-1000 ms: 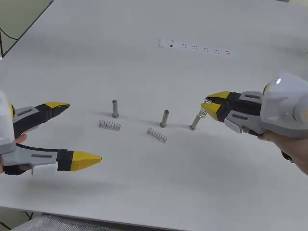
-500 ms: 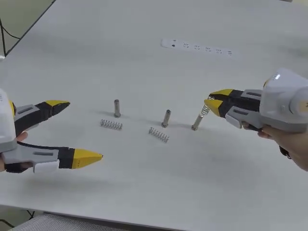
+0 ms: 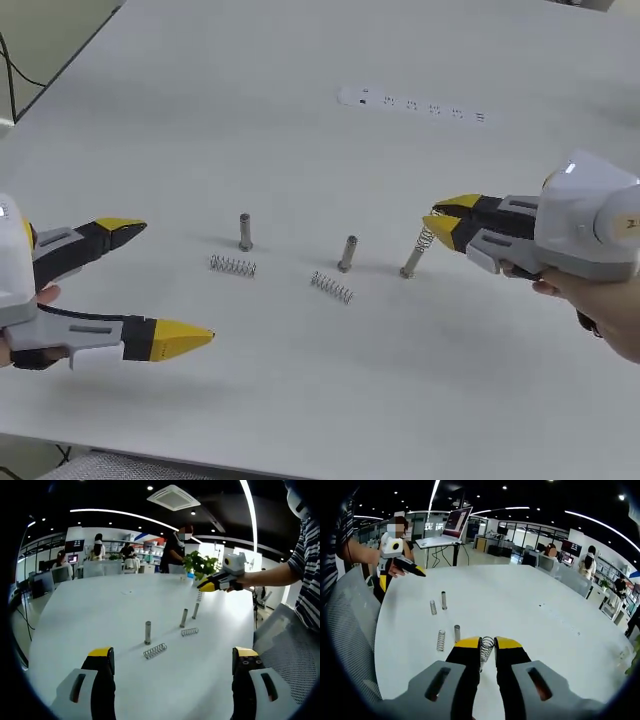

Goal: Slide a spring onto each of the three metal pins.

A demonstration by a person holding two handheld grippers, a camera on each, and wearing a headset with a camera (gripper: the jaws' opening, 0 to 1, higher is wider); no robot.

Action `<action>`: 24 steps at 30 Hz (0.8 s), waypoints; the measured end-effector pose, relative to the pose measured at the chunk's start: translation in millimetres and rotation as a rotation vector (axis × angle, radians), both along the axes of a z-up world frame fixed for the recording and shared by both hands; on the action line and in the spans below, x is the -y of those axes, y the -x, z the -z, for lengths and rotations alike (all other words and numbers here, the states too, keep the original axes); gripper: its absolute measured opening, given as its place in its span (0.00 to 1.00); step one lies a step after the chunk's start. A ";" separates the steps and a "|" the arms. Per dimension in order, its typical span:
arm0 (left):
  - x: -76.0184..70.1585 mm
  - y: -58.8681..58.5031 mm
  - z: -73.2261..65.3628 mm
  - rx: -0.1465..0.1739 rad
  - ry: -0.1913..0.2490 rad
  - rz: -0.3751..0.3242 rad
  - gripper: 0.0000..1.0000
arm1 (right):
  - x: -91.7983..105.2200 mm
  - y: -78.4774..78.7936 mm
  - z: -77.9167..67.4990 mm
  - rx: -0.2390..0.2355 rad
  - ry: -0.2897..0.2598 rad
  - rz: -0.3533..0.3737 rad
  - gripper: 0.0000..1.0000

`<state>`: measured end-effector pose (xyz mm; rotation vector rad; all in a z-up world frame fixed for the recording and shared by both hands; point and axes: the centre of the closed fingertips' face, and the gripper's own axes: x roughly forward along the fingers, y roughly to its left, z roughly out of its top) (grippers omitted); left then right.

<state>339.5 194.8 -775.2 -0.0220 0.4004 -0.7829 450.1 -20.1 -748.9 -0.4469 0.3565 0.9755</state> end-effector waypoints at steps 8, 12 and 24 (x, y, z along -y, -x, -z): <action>-0.6 -4.0 -6.8 0.010 -0.002 -0.001 0.97 | -3.5 0.0 3.9 -0.005 0.008 -0.004 0.12; 0.9 -2.8 -10.8 0.009 0.038 0.000 0.97 | -3.2 0.4 5.4 -0.006 0.009 -0.002 0.12; 0.7 -1.3 -9.1 0.006 0.029 0.001 0.97 | -1.2 1.9 9.6 -0.011 0.018 0.001 0.12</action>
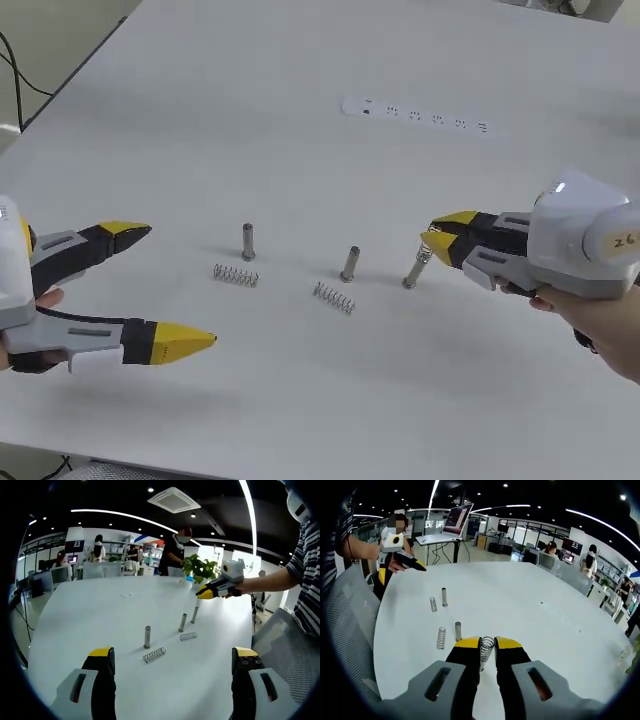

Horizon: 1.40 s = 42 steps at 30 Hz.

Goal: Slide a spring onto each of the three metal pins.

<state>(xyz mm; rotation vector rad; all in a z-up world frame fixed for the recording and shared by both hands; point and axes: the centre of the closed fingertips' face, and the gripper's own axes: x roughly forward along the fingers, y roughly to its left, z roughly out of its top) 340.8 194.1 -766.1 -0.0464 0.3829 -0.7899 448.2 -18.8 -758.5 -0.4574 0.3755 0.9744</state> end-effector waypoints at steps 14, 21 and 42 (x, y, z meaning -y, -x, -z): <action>-2.3 1.8 1.6 -0.005 -0.005 -0.005 0.96 | 3.5 0.4 14.0 -0.028 -0.005 0.020 0.12; -1.5 1.9 2.2 -0.007 -0.004 -0.004 0.95 | 4.7 3.0 29.4 -0.047 0.028 0.023 0.12; -4.2 3.3 0.7 -0.006 0.002 -0.014 0.95 | 10.7 8.5 57.5 -0.085 0.118 0.007 0.12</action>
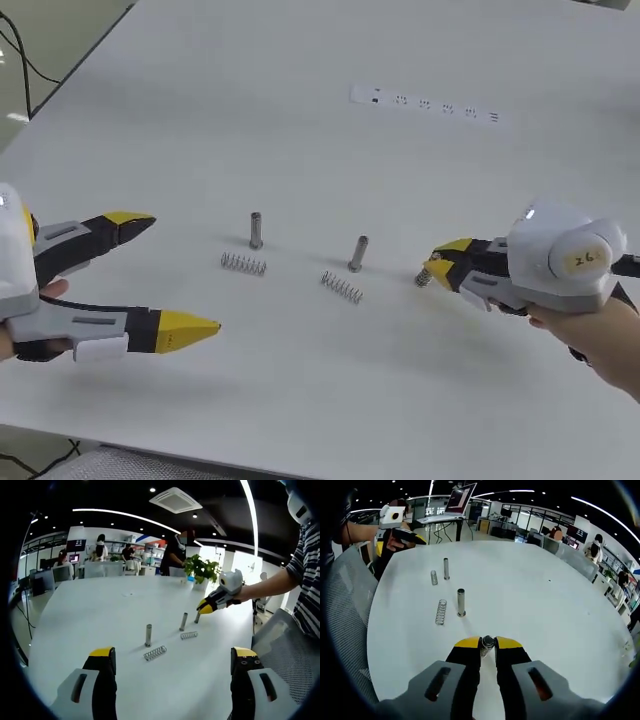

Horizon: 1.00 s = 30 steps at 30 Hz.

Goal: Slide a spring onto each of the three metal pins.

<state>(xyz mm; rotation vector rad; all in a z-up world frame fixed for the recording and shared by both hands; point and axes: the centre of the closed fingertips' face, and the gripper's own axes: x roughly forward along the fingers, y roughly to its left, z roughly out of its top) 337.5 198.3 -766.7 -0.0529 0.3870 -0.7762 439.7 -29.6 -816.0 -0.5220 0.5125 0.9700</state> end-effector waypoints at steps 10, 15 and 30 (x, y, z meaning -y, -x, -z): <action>1.2 0.5 0.1 0.000 0.000 0.001 0.95 | 0.3 0.0 -0.8 -0.029 -0.024 0.022 0.13; 2.1 1.0 0.8 -0.002 0.001 0.004 0.95 | 0.7 0.3 -1.3 -0.039 -0.026 0.030 0.13; 0.2 2.1 1.9 -0.005 -0.002 0.004 0.94 | 0.1 -1.5 -4.1 -0.074 -0.066 0.072 0.19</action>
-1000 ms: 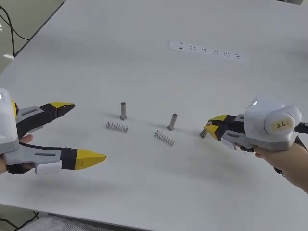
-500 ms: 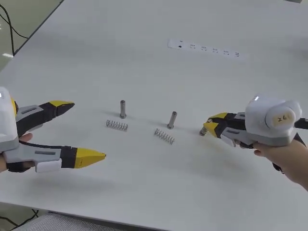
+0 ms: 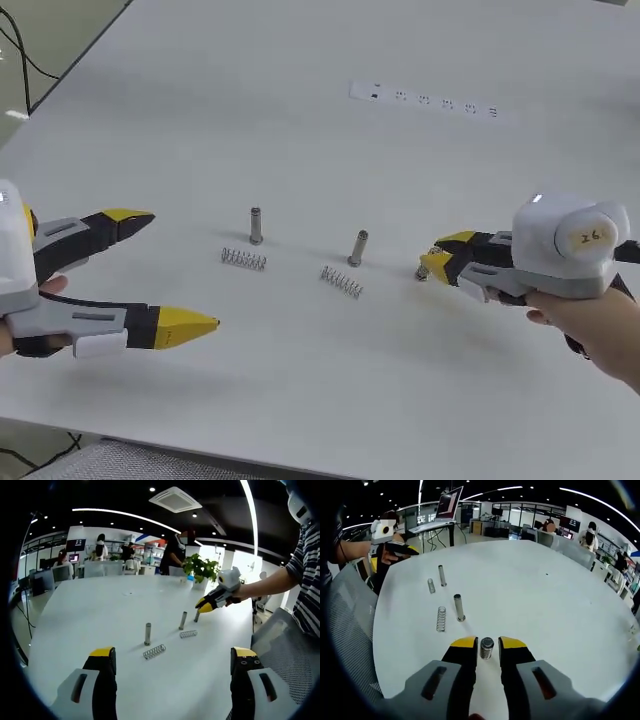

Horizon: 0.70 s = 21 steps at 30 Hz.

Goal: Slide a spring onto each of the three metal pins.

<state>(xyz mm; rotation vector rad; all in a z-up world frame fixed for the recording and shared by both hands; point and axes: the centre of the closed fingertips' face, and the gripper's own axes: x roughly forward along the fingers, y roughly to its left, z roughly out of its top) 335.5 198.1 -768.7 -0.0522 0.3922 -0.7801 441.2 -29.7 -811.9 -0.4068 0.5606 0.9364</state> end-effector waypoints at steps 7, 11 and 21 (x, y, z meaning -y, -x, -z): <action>0.8 -0.1 -0.6 0.004 -0.005 0.004 0.96 | -3.0 2.0 -5.9 -0.008 -0.035 0.008 0.24; 1.8 -0.5 -1.2 0.007 -0.007 0.010 0.97 | -3.0 1.6 -6.6 -0.015 -0.052 0.016 0.26; 2.8 -1.2 -2.6 0.010 -0.006 0.011 0.97 | 0.4 5.7 -15.6 -0.014 -0.110 0.040 0.31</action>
